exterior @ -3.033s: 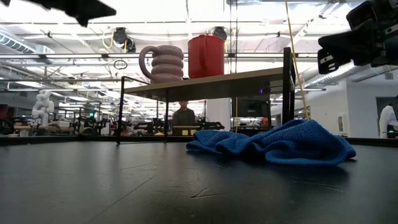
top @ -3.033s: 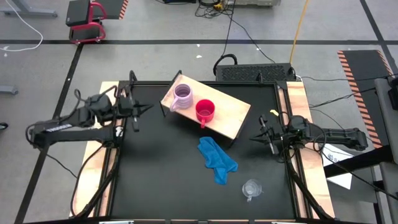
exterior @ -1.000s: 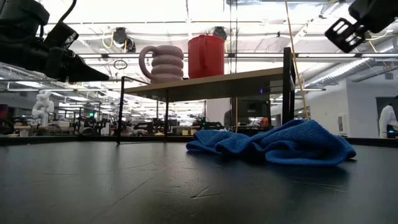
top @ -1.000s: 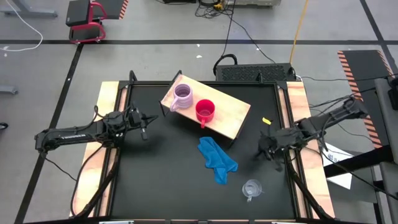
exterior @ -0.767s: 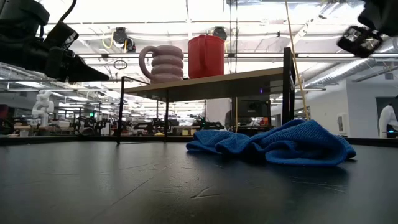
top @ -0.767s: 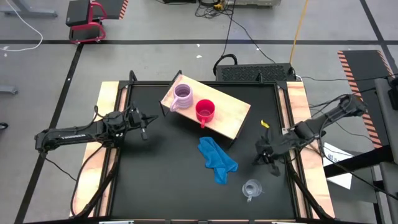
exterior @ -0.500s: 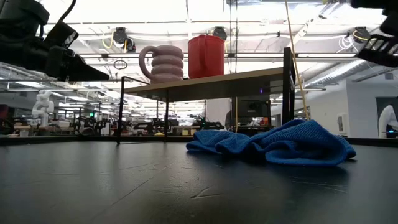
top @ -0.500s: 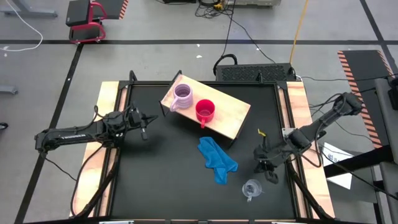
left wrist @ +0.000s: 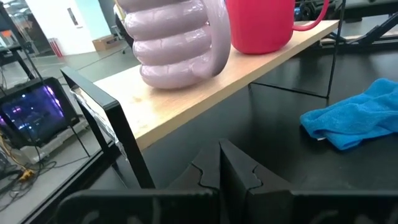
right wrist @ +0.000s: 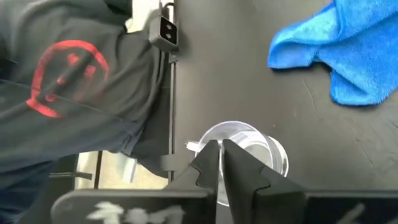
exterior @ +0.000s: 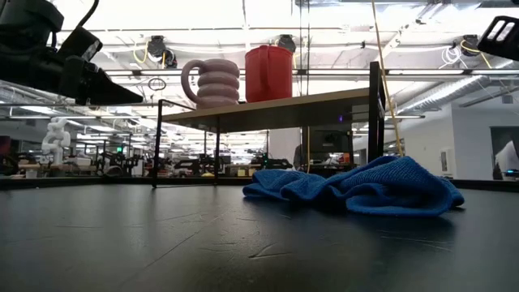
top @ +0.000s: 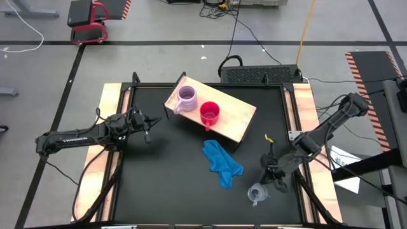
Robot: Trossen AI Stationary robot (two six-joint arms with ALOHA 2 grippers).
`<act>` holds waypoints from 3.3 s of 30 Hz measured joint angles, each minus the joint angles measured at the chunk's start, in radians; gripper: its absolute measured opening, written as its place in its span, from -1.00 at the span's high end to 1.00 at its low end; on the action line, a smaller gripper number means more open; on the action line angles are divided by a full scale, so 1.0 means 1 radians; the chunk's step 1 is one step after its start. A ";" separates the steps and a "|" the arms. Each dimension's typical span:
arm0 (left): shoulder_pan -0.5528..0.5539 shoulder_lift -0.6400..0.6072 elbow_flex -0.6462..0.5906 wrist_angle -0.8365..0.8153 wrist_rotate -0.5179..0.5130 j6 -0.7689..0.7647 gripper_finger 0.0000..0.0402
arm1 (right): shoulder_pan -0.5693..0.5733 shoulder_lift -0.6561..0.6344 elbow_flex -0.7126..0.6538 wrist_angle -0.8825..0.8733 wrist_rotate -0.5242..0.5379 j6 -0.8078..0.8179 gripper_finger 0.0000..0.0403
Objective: Stack small to large cups/mugs on shelf
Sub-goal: Put the transparent mug on the shelf
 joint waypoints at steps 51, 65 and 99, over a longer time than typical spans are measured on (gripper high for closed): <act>0.000 0.000 0.000 0.000 -0.003 0.020 0.98 | 0.019 0.215 0.001 -0.111 -0.053 0.252 0.37; 0.000 0.000 0.000 0.002 -0.003 0.020 0.98 | 0.019 0.226 0.000 -0.147 -0.055 0.249 0.46; 0.000 0.000 0.000 -0.027 -0.002 0.017 0.98 | 0.031 0.130 0.000 -0.010 0.300 -0.252 1.00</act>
